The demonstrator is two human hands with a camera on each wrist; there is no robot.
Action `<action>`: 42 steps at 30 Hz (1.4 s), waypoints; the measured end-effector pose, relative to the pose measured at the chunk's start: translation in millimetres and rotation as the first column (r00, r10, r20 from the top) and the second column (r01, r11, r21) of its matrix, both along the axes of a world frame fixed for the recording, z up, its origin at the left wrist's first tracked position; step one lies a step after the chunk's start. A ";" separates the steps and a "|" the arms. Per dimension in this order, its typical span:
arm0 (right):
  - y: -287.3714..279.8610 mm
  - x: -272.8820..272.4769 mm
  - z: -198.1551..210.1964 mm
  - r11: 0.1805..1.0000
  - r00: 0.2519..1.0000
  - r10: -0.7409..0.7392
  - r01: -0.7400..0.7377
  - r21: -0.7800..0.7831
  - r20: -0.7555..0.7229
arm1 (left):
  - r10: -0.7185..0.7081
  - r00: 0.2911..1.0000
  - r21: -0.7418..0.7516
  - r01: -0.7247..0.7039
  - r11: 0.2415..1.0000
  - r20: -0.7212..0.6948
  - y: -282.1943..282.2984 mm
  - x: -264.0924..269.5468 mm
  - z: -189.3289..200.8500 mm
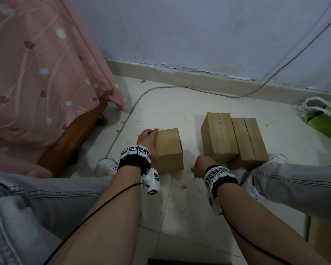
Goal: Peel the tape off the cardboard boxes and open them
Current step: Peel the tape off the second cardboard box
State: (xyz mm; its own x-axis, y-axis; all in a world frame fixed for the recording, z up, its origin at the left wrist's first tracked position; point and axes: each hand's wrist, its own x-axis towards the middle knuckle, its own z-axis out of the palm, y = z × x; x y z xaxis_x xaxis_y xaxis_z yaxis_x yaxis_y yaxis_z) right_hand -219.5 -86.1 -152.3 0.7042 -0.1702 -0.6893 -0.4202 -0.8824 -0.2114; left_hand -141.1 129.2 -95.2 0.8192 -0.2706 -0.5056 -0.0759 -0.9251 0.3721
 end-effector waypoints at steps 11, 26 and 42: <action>-0.1 6.4 15.8 0.984 0.988 0.124 -0.135 -0.120 -0.095 | 0.093 0.995 -0.101 -0.095 0.990 -0.030 2.2 -8.3 -10.7; 38.3 50.8 78.8 0.956 0.826 -0.218 0.074 0.284 0.520 | 0.077 0.996 -0.117 -0.071 0.991 0.048 -8.0 -12.8 -11.0; 51.7 46.8 45.9 1.000 0.827 -0.009 0.009 0.003 0.562 | 0.098 0.994 -0.215 -0.085 0.973 0.050 -14.0 -11.2 -14.7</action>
